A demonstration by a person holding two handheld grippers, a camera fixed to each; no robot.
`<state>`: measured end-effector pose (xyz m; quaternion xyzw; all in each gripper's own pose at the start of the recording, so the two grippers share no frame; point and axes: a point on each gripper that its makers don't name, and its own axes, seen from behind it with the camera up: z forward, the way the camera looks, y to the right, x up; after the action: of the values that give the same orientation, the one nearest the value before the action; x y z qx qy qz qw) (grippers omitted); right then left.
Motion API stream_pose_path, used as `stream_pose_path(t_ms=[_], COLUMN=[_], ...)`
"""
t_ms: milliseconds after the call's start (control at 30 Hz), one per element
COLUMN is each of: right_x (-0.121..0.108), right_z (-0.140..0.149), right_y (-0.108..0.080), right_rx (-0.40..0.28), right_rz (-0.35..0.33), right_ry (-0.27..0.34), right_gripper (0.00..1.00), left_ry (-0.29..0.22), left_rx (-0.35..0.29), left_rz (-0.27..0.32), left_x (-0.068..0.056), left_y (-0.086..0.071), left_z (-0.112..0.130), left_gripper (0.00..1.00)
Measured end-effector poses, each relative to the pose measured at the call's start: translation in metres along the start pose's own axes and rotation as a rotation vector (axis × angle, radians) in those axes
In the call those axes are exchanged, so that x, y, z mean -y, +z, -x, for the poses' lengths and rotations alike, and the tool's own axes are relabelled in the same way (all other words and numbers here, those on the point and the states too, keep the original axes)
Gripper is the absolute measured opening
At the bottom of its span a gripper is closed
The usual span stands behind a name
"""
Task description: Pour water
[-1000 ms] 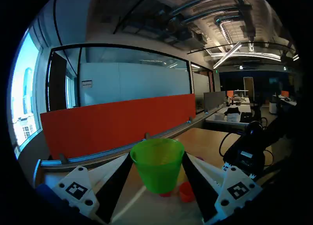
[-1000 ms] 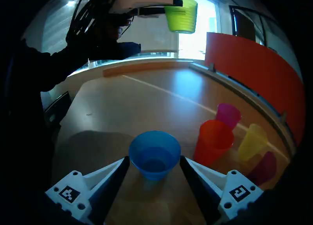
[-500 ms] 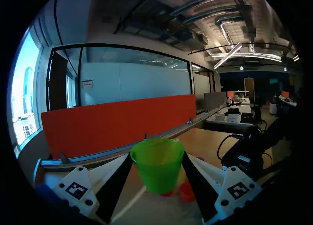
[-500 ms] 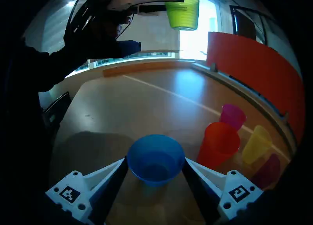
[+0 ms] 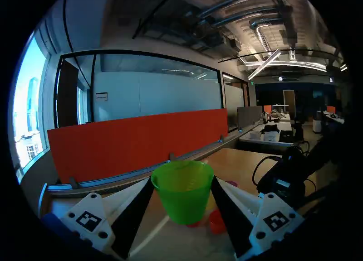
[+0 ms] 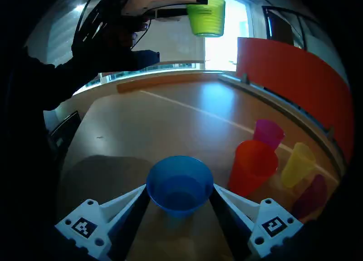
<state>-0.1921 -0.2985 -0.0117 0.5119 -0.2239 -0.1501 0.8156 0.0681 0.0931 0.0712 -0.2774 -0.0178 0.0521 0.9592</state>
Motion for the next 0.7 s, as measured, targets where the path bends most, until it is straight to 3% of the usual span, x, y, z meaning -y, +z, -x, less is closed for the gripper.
stream_pose_path(t_ms=[300,700], right_x=[-0.001,-0.004], right_z=[-0.008,-0.036], right_y=[-0.005,-0.028], right_rx=[-0.030,-0.111], right_rz=[0.014,0.050], right_ry=[0.003,0.003], right_gripper=[0.90,0.90], left_ry=[0.004,0.009], left_rx=[0.002,0.007], left_rz=[0.000,0.003], left_x=[0.000,-0.004], left_y=[-0.001,-0.002], left_z=[0.001,0.000], left_gripper=[0.88,0.89])
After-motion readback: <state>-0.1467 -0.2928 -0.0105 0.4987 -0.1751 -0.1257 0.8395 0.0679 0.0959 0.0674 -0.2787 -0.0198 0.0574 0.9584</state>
